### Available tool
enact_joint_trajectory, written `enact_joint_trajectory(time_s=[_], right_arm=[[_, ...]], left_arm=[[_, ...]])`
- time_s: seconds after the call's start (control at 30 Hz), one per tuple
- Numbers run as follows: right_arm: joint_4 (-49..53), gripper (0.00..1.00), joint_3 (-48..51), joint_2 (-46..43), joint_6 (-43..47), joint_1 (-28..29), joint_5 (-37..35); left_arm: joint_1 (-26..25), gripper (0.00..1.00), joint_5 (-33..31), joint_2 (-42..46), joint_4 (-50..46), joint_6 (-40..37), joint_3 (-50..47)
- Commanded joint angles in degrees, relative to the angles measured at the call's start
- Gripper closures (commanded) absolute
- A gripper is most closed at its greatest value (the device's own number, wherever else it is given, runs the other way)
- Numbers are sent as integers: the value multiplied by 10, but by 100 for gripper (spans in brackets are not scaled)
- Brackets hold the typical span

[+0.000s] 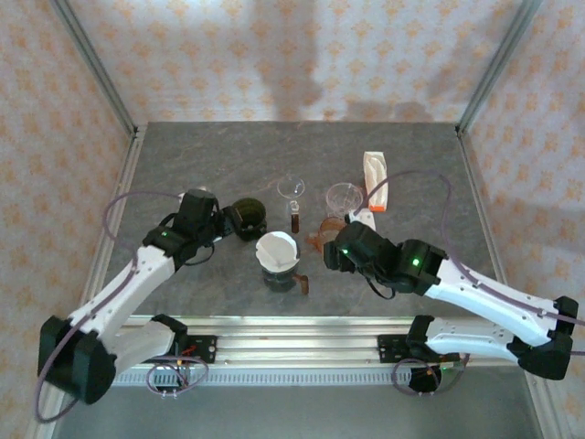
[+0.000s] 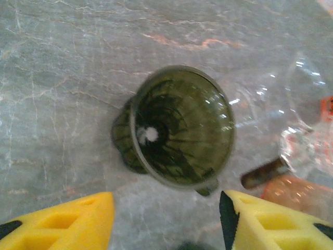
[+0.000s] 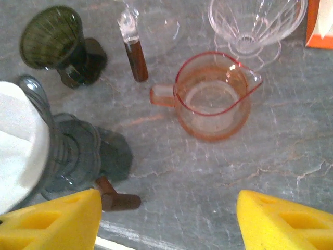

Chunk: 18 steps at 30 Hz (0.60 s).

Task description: Place the coffee filter in the dripper

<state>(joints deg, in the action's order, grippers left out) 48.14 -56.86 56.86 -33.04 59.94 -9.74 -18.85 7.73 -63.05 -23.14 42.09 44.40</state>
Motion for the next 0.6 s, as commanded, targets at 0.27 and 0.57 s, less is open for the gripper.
enact_joint_trajectory(time_s=[0.27, 0.57], right_arm=[[-29, 31, 59, -68, -26, -5, 13], [-44, 30, 96, -76, -26, -4, 17]], left_arm=[[21, 56, -46, -147, 94, 22, 24], [21, 67, -62, -188, 105, 39, 19]])
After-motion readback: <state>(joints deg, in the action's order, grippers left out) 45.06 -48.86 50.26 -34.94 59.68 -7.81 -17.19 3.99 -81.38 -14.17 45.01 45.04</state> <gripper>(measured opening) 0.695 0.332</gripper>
